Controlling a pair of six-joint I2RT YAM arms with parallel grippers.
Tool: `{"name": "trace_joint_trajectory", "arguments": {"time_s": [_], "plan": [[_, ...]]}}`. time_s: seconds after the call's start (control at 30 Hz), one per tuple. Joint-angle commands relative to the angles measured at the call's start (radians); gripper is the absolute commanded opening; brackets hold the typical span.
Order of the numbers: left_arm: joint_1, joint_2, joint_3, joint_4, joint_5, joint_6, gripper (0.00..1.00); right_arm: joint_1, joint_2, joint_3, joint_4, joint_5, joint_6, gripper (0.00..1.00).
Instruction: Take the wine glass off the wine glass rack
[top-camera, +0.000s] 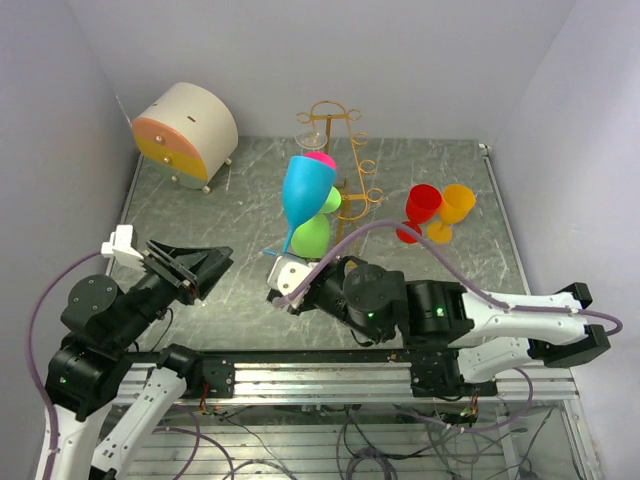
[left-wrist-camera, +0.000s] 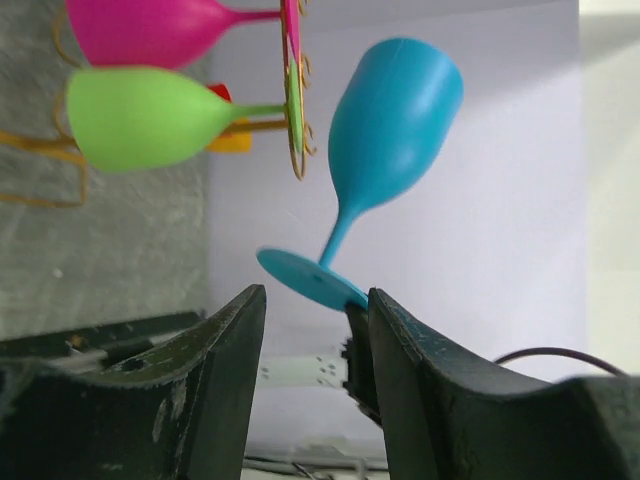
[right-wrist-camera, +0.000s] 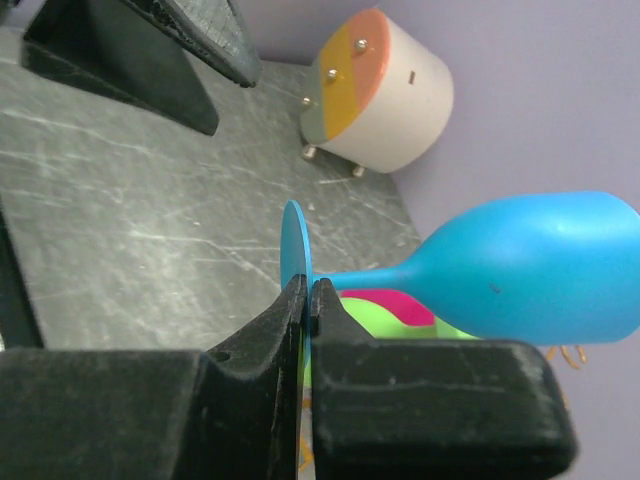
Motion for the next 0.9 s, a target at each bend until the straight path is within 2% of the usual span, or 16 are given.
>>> {"name": "trace_joint_trajectory", "arguments": {"time_s": [0.0,0.23,0.47,0.87], "plan": [[-0.004,-0.039,-0.099,0.141,0.179,-0.219,0.56,0.029,-0.041,-0.085,0.233,0.138,-0.134,0.0],[-0.004,-0.074,-0.173,0.176,0.248,-0.306,0.56,0.06,-0.029,-0.176,0.385,0.147,-0.232,0.0],[-0.004,-0.112,-0.217,0.244,0.245,-0.397,0.57,0.079,0.011,-0.204,0.417,0.118,-0.267,0.0],[-0.004,-0.114,-0.226,0.251,0.26,-0.414,0.57,0.145,0.019,-0.362,0.621,0.142,-0.405,0.0]]}}
